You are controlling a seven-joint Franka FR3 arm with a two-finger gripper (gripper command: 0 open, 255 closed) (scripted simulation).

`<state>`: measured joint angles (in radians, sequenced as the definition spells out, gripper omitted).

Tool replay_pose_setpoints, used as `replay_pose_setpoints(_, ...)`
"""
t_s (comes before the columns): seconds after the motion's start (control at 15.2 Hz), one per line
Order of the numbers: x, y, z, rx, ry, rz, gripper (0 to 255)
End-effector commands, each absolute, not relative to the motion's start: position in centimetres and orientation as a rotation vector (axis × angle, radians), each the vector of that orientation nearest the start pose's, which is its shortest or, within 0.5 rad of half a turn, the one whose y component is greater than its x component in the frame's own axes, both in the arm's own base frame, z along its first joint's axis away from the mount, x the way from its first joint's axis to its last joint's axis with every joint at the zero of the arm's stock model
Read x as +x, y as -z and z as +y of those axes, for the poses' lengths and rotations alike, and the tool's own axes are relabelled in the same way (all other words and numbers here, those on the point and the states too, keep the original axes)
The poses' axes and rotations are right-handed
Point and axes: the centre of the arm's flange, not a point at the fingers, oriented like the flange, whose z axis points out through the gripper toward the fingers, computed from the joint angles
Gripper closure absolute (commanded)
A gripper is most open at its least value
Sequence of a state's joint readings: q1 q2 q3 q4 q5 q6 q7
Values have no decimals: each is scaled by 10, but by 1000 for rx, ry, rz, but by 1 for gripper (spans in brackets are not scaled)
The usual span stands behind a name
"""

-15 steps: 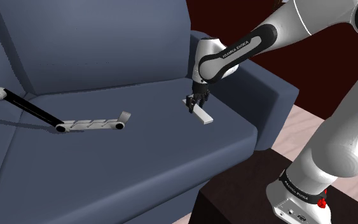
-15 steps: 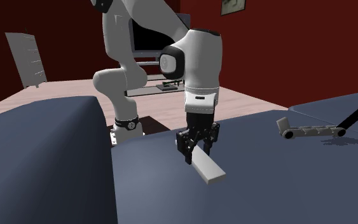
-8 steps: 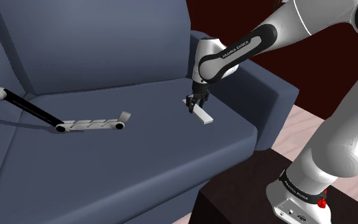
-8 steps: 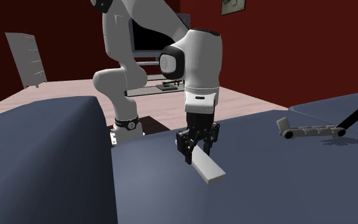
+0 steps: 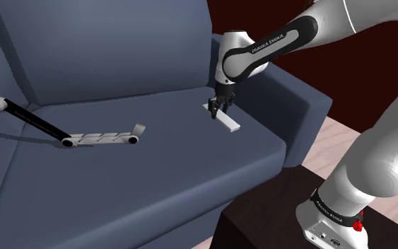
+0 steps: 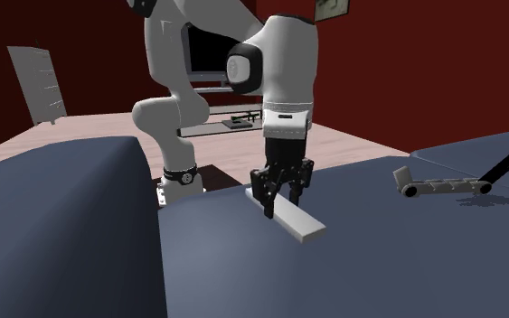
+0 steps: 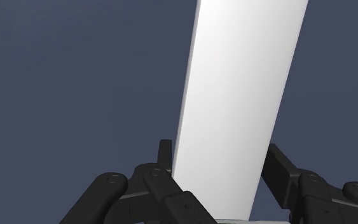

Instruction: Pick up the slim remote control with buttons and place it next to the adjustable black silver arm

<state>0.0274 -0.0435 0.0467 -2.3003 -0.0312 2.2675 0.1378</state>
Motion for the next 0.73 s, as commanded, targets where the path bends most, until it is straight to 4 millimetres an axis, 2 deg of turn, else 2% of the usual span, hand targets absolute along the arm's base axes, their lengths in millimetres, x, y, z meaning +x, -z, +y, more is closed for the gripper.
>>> replay_pose_setpoints(0.0, 506, -378, 37, -3166, 21, 69, 255)
replay_pose_setpoints(0.66, 506, -431, 37, -3166, 21, 69, 255)
